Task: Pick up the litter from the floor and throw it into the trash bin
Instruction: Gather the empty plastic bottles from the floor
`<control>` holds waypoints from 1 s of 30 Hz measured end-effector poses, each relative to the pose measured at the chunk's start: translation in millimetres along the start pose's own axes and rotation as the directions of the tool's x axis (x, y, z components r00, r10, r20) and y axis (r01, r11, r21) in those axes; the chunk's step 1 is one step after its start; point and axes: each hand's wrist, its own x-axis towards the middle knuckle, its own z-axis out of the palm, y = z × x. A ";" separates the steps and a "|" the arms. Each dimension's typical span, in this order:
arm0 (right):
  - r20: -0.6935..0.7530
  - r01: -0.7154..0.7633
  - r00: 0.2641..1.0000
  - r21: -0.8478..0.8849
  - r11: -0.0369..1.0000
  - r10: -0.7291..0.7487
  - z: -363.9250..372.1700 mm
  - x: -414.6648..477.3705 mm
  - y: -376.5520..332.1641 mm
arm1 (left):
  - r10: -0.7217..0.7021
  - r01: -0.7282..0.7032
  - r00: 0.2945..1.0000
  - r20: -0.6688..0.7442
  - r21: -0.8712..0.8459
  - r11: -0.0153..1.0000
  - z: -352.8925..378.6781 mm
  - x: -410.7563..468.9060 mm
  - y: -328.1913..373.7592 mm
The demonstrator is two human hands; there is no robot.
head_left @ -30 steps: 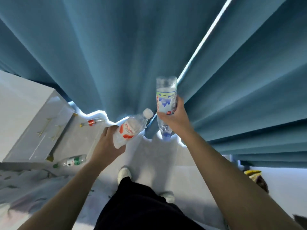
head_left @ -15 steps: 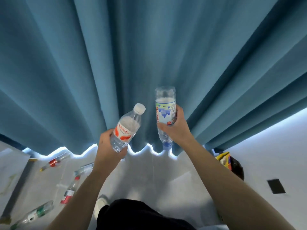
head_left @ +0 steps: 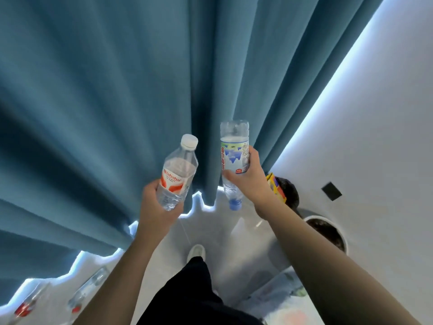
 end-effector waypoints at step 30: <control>-0.495 -0.380 0.775 0.133 0.915 0.394 -348.0 35.5 169.5 | 0.073 -0.262 0.626 0.777 0.121 0.957 405.1 92.1 96.0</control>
